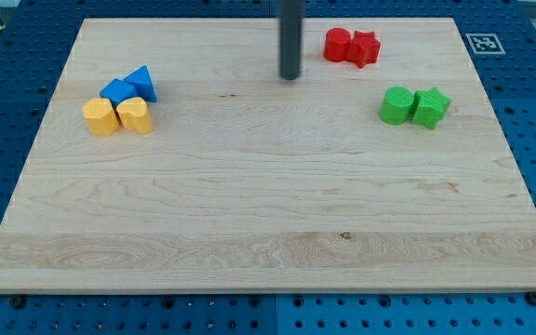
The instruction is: Push the green circle closer to the yellow heart
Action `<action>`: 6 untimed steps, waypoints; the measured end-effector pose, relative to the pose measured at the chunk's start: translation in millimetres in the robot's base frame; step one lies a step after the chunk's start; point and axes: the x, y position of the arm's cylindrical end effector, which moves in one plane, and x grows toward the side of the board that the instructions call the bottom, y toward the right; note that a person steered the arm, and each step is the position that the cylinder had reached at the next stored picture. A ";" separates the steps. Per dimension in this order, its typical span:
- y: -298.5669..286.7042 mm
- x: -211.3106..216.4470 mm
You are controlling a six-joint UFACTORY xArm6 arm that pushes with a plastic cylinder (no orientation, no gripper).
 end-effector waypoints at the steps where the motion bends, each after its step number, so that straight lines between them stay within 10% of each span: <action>1: 84.1 0.1; 3: 203.4 34.3; 6: 182.3 55.0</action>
